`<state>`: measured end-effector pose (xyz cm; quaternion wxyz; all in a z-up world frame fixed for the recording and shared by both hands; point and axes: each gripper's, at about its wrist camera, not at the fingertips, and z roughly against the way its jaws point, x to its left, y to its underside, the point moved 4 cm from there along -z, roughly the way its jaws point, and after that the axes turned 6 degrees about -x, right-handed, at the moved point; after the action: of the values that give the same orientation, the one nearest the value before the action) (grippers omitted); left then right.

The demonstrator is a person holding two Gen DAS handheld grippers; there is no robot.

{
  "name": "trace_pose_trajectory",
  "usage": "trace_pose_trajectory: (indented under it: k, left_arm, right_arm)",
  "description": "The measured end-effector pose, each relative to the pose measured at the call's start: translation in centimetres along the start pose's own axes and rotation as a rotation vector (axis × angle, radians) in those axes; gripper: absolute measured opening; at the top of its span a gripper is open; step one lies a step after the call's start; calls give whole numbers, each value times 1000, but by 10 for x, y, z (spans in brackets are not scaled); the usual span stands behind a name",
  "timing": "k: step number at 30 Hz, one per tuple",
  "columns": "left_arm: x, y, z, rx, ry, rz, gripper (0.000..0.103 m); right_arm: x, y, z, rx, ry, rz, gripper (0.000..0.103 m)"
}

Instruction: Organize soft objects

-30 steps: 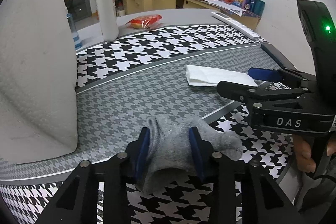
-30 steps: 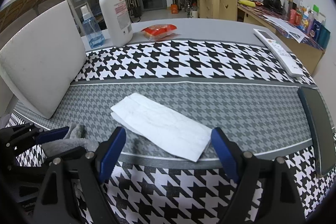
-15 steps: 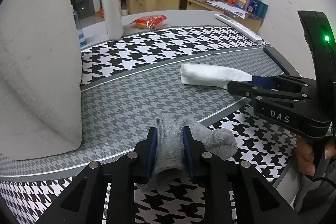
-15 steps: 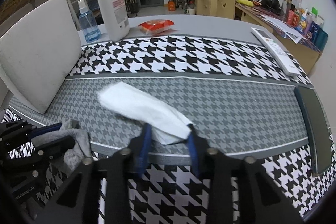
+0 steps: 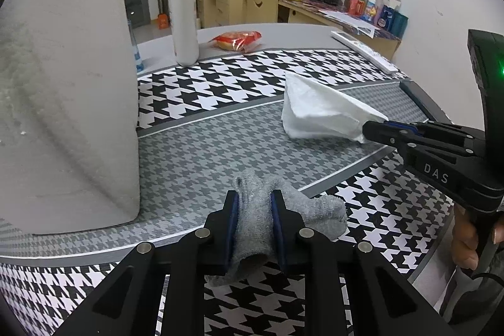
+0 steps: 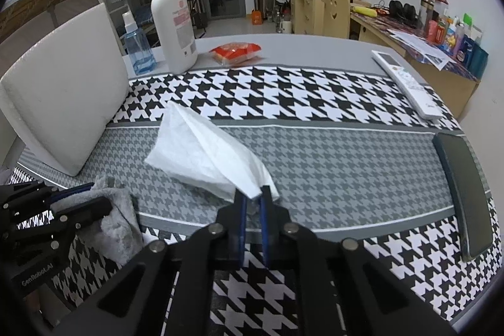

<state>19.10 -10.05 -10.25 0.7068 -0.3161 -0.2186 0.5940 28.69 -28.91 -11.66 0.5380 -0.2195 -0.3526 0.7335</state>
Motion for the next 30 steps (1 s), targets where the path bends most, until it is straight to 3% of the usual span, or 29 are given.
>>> trace_pose_trajectory:
  k: [19, 24, 25, 27, 28, 29, 30]
  left_arm:
    - [7, -8, 23, -73, -15, 8, 22]
    - [9, -6, 26, -78, -20, 14, 22]
    - [9, -6, 26, -79, -22, 13, 22]
    - [9, -6, 27, -79, -23, 15, 22]
    - [10, -6, 27, -82, -24, 16, 22]
    - [10, -6, 28, -83, -25, 17, 22]
    - [11, -6, 28, -84, -26, 17, 22]
  right_arm:
    - [6, -7, 22, -62, 9, 9, 6]
    - [12, -6, 23, -42, -33, 23, 6]
    - [14, -6, 23, -41, -51, 24, 10]
    - [18, -5, 24, -45, -69, 42, 33]
    - [20, -6, 25, -55, -67, 52, 54]
    - [22, -6, 26, -68, -68, 57, 70]
    - [24, -7, 26, -77, -70, 61, 71]
